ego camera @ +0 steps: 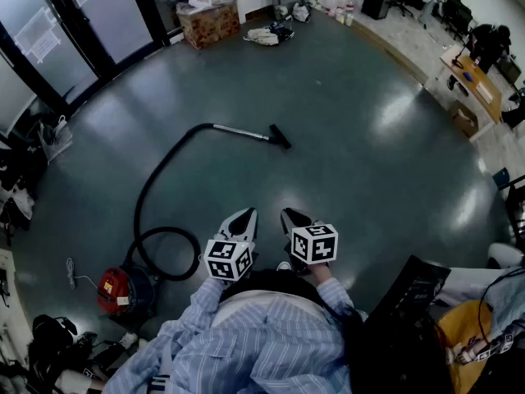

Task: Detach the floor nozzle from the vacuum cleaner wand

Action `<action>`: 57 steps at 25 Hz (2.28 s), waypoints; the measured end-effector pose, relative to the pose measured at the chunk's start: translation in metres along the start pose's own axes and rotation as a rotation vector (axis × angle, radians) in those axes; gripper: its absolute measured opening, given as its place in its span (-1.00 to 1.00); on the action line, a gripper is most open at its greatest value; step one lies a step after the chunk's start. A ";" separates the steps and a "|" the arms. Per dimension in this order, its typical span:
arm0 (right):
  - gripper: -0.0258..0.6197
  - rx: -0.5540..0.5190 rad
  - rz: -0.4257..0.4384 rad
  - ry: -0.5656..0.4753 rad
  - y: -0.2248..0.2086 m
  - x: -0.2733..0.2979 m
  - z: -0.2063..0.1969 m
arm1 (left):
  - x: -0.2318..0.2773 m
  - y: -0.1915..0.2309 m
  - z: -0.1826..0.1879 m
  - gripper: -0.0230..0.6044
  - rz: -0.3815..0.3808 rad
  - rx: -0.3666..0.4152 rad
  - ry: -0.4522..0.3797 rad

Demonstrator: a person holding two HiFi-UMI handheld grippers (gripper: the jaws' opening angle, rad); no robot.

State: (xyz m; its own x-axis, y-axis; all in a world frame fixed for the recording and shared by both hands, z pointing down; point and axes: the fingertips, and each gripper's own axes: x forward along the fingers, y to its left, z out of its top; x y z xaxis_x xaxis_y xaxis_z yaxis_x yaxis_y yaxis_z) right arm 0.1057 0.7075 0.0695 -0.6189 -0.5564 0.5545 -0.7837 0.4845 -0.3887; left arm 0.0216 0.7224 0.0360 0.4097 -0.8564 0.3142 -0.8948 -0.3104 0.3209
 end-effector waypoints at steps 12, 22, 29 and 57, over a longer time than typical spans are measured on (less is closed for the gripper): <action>-0.80 0.010 -0.024 0.000 0.007 0.019 0.007 | 0.003 0.029 0.010 -0.91 -0.007 -0.020 -0.008; -0.80 0.056 -0.022 -0.020 -0.008 0.019 0.007 | 0.015 0.023 0.008 -0.91 -0.018 -0.010 0.001; -0.80 0.042 -0.014 0.014 -0.027 0.014 0.004 | 0.031 0.007 0.009 -0.91 -0.033 -0.071 0.006; -0.80 0.085 -0.043 0.076 -0.058 0.143 0.074 | 0.129 0.123 0.066 -0.91 -0.040 -0.065 0.022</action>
State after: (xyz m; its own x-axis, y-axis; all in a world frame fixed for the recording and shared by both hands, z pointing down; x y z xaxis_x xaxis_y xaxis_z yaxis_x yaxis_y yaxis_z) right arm 0.0586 0.5503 0.1168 -0.5811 -0.5213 0.6250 -0.8133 0.4001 -0.4225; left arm -0.0476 0.5467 0.0575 0.4493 -0.8342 0.3198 -0.8645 -0.3158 0.3910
